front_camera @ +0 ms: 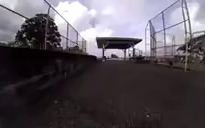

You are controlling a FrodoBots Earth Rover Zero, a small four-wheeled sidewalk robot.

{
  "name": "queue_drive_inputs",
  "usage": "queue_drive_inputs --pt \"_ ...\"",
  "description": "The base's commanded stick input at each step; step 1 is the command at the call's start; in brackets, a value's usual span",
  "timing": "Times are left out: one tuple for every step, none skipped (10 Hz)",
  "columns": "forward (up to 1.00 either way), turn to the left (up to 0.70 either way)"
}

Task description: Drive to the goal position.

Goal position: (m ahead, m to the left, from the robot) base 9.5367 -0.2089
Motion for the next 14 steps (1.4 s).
queue_drive_inputs --pt "0.85 0.0" --pt "0.85 0.0" --pt "0.85 0.0" --pt "0.85 0.0" --pt "0.85 0.0" --pt "0.85 0.0" --pt "0.85 0.0" --pt "0.85 0.0" --pt "0.85 0.0" --pt "0.85 0.0" --pt "0.85 0.0" --pt "0.85 0.0" --pt "0.85 0.04" --pt "0.85 0.05"
